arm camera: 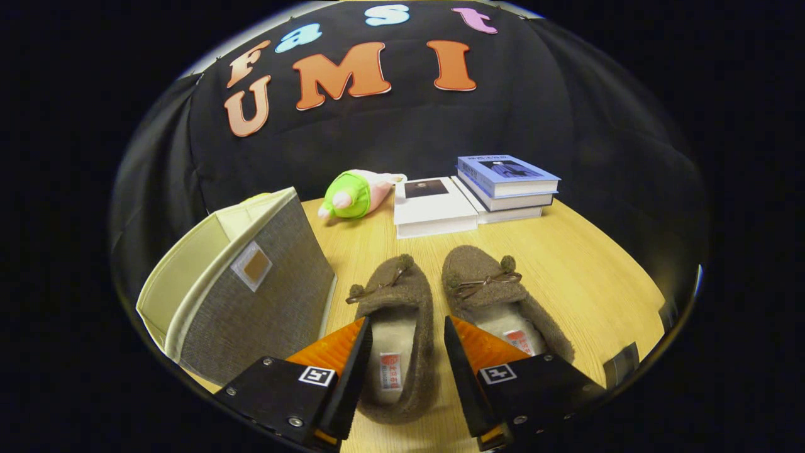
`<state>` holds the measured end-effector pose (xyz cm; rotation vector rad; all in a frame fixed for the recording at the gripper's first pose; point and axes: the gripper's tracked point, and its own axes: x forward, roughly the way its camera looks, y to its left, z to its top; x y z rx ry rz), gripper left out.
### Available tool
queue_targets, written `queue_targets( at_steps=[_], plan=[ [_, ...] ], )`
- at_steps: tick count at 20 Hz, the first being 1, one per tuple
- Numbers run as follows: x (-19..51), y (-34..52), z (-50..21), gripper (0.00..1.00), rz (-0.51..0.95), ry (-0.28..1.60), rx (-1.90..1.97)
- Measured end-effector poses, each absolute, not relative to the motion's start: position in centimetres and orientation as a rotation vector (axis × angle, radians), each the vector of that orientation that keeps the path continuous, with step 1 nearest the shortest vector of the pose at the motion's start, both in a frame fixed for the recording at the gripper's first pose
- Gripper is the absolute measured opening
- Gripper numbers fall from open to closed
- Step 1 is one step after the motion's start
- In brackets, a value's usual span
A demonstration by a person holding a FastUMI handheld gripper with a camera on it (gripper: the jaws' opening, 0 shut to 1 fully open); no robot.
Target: Open the storage box then place both shoes into the box .Put the left shoe in first, then the right shoe, with the right side of both shoes facing outward in a uniform manner.
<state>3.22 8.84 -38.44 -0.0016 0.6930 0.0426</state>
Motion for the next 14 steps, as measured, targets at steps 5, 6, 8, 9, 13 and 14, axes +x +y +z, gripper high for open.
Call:
queue_targets(
  at_steps=[5, 6, 8, 9, 13, 14],
  plan=[
    [3.5, 8.7, -41.2, 0.57, 0.018, 0.786, 0.054],
    [3.6, 8.6, -41.6, 0.55, 0.006, 0.799, 0.071],
    [3.8, 8.3, -42.3, 0.44, -0.025, 0.823, 0.104],
    [4.1, 8.0, -42.3, 0.34, -0.042, 0.825, 0.123],
    [4.6, 7.2, -42.0, 0.05, -0.099, 0.808, 0.173],
    [4.6, 7.2, -41.7, 0.04, -0.107, 0.795, 0.167]
  ],
)
